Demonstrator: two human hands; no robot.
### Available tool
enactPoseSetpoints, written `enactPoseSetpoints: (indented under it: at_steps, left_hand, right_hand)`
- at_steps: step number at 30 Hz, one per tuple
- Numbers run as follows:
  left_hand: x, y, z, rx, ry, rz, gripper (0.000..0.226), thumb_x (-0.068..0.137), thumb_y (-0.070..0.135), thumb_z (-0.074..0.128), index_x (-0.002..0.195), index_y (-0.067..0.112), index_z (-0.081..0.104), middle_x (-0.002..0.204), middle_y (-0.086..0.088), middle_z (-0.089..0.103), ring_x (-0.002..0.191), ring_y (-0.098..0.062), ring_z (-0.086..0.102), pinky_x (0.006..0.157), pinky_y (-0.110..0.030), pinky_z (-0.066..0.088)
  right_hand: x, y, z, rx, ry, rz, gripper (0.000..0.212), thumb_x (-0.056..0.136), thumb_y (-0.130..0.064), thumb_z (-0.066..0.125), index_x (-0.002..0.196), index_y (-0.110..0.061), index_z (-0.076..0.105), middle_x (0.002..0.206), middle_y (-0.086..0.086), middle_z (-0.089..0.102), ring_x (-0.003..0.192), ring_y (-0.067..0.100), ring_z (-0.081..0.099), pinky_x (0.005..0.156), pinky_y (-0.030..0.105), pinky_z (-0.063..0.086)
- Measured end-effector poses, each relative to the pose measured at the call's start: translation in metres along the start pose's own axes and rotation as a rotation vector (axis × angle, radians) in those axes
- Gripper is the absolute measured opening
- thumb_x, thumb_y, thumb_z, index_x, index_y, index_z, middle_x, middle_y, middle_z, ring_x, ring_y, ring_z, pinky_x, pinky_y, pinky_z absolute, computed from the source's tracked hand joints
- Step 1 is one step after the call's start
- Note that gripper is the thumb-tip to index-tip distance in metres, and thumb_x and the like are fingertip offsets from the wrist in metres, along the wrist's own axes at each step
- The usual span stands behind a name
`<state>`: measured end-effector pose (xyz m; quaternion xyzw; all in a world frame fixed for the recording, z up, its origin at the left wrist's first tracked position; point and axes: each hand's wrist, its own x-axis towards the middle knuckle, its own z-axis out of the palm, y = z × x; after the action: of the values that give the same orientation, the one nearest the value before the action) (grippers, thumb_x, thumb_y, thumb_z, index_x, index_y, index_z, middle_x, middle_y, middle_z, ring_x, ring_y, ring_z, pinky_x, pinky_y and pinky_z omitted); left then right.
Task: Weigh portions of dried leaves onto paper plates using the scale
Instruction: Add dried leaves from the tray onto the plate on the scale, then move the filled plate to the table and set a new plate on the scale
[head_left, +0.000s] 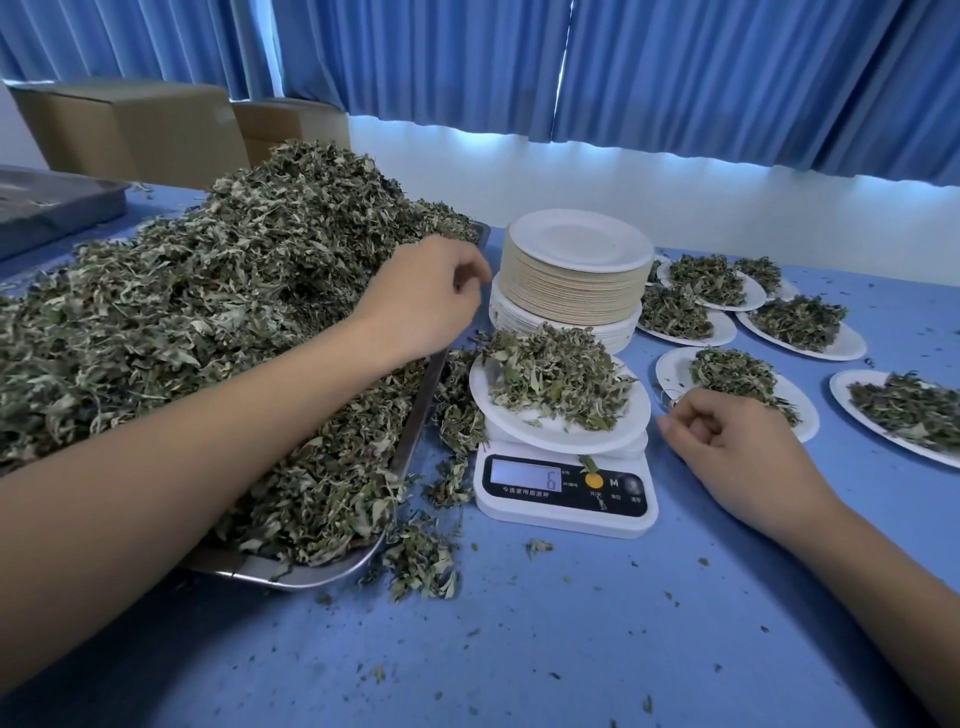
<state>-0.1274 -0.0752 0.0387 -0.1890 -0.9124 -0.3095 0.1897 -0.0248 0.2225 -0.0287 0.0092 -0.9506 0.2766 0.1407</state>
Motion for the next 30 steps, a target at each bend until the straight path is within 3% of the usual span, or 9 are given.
enactPoseSetpoints:
  at_steps: [5, 9, 13, 15, 17, 20, 24, 30]
  left_hand:
    - [0.007, -0.021, 0.0, 0.475, -0.314, -0.223, 0.038, 0.094, 0.01, 0.051, 0.131, 0.02, 0.055, 0.116, -0.009, 0.064, 0.088, -0.03, 0.064, 0.084, -0.046, 0.056]
    - [0.007, -0.03, 0.004, 0.506, -0.475, -0.246, 0.055, 0.093, 0.01, 0.054, 0.146, 0.022, 0.046, 0.13, -0.01, 0.061, 0.107, -0.032, 0.062, 0.092, -0.045, 0.055]
    - [0.006, -0.029, 0.005, 0.487, -0.331, -0.212, 0.033, 0.094, 0.013, 0.054, 0.124, 0.023, 0.062, 0.114, -0.006, 0.068, 0.089, -0.028, 0.065, 0.084, -0.044, 0.056]
    - [0.007, -0.027, 0.005, 0.335, -0.128, -0.109, 0.019, 0.099, 0.019, 0.052, 0.108, 0.019, 0.069, 0.102, -0.002, 0.07, 0.081, -0.023, 0.064, 0.081, -0.042, 0.057]
    - [0.008, -0.02, 0.004, 0.11, -0.025, -0.029, 0.021, 0.1, 0.025, 0.054, 0.092, 0.017, 0.072, 0.081, 0.002, 0.07, 0.068, -0.012, 0.06, 0.07, -0.033, 0.053]
    - [0.002, -0.008, 0.008, 0.0, -0.083, -0.012, 0.03, 0.097, 0.033, 0.061, 0.073, 0.021, 0.072, 0.06, 0.007, 0.064, 0.053, -0.004, 0.054, 0.057, -0.025, 0.042]
    - [-0.007, -0.002, 0.015, 0.212, -0.19, -0.013, 0.024, 0.093, 0.028, 0.062, 0.072, 0.024, 0.072, 0.069, 0.008, 0.068, 0.069, -0.014, 0.066, 0.07, -0.036, 0.058]
    - [-0.01, 0.006, 0.019, 0.219, -0.274, -0.042, 0.02, 0.085, 0.016, 0.059, 0.07, 0.024, 0.07, 0.069, 0.011, 0.067, 0.072, -0.011, 0.064, 0.075, -0.039, 0.058]
  right_hand:
    - [0.0, 0.001, 0.001, -0.004, 0.01, 0.006, 0.028, 0.097, -0.028, 0.067, 0.07, -0.024, 0.06, 0.054, -0.003, 0.054, 0.05, 0.007, 0.047, 0.054, 0.032, 0.04]
    - [0.0, 0.002, 0.0, 0.0, 0.011, 0.008, 0.028, 0.097, -0.029, 0.066, 0.07, -0.024, 0.061, 0.06, -0.003, 0.057, 0.05, 0.007, 0.047, 0.054, 0.032, 0.041]
    - [0.0, 0.0, 0.001, -0.002, 0.024, 0.006, 0.03, 0.099, -0.031, 0.063, 0.071, -0.021, 0.062, 0.058, 0.004, 0.059, 0.05, 0.014, 0.049, 0.058, 0.037, 0.046]
    - [-0.001, -0.002, 0.0, 0.058, 0.046, 0.016, 0.035, 0.101, -0.034, 0.06, 0.071, -0.018, 0.063, 0.059, 0.005, 0.062, 0.052, 0.019, 0.054, 0.058, 0.036, 0.047]
    - [-0.002, -0.006, 0.0, 0.222, 0.063, 0.053, 0.039, 0.103, -0.038, 0.056, 0.071, -0.017, 0.065, 0.059, 0.003, 0.064, 0.045, 0.013, 0.049, 0.052, 0.032, 0.043]
    - [-0.001, -0.011, -0.001, 0.432, 0.043, 0.14, 0.046, 0.102, -0.045, 0.055, 0.071, -0.013, 0.066, 0.06, 0.007, 0.064, 0.043, 0.017, 0.046, 0.047, 0.028, 0.042]
    - [-0.002, -0.018, -0.001, 0.547, -0.026, 0.166, 0.044, 0.1, -0.039, 0.062, 0.072, -0.006, 0.065, 0.062, 0.01, 0.063, 0.043, 0.02, 0.044, 0.048, 0.027, 0.041]
    - [-0.007, -0.028, 0.001, 0.644, -0.086, 0.208, 0.043, 0.098, -0.029, 0.067, 0.058, -0.016, 0.061, 0.049, 0.001, 0.056, 0.037, 0.014, 0.039, 0.038, 0.019, 0.032]
